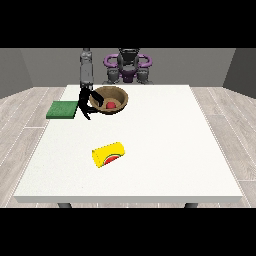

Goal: Pick the cup and pour the ball into the bowl, then pick the bowl and place it on the pad

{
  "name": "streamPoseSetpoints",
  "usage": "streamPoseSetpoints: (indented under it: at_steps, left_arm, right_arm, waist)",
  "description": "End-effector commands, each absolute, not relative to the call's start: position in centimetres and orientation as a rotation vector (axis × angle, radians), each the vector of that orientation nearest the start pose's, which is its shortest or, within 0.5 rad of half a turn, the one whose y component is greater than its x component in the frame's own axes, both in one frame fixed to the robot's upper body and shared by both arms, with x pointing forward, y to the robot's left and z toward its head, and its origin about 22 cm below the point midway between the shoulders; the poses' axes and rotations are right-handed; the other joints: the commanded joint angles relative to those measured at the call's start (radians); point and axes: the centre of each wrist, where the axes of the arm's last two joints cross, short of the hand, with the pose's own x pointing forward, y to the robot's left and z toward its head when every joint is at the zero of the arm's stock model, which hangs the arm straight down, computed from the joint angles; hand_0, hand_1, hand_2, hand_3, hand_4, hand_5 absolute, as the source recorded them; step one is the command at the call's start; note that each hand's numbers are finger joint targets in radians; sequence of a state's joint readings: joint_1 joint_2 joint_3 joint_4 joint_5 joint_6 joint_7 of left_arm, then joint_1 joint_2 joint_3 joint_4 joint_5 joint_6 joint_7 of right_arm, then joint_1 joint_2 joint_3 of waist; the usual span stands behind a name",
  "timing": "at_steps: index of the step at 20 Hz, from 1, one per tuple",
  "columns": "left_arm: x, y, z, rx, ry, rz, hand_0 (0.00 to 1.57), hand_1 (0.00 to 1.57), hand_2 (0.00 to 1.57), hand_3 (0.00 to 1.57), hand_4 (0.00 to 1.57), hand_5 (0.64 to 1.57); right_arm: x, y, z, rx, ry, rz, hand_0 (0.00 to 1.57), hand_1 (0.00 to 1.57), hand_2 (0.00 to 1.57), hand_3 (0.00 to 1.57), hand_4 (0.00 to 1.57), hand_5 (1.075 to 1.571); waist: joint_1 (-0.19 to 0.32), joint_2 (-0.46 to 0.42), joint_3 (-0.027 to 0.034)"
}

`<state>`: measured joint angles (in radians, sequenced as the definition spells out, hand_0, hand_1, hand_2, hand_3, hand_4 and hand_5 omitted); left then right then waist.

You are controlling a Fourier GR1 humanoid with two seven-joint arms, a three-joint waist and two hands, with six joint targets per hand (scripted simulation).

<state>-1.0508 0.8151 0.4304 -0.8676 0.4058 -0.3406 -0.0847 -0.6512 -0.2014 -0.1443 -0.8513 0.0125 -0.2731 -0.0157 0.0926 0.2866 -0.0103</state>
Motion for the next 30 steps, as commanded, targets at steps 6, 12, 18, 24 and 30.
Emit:
streamPoseSetpoints:
  at_steps: [6,12,18,24,30]
  left_arm:
    - [34.6,49.0,30.9,0.157,-2.220,0.063,0.00,0.00,0.00,0.00,0.00,1.541]
    - [34.0,50.6,29.3,0.231,-2.231,0.100,0.00,0.00,0.00,0.00,0.00,1.537]
    - [33.6,49.3,32.7,0.238,-2.269,0.088,0.00,0.00,0.00,0.00,0.00,1.533]
    - [32.2,49.9,34.5,0.247,-2.349,0.063,0.00,0.00,0.00,0.00,0.00,1.534]
    - [31.8,47.7,36.6,0.263,-2.396,0.024,0.00,0.00,0.00,0.00,0.20,1.532]
  right_arm:
    - [40.5,-26.1,8.3,-0.357,-1.411,0.034,1.57,1.57,1.57,1.57,1.26,1.486]
    - [40.5,-25.5,9.4,-0.336,-1.406,0.139,1.57,1.57,1.57,1.57,1.29,1.507]
    - [39.2,-35.8,9.7,-0.421,-1.451,0.138,1.57,1.57,1.57,1.57,1.30,1.528]
    - [38.1,-40.3,10.2,-0.403,-1.536,0.035,1.57,1.57,1.57,1.17,1.29,1.534]
    - [37.0,-44.5,10.5,-0.411,-1.560,-0.032,1.57,1.57,1.57,0.78,1.29,1.551]
  waist:
    - [-0.105,-0.030,0.0100]
    - [-0.171,-0.007,0.0097]
    - [-0.160,0.024,0.0119]
    - [-0.142,0.097,0.0116]
    - [-0.081,0.141,0.0130]
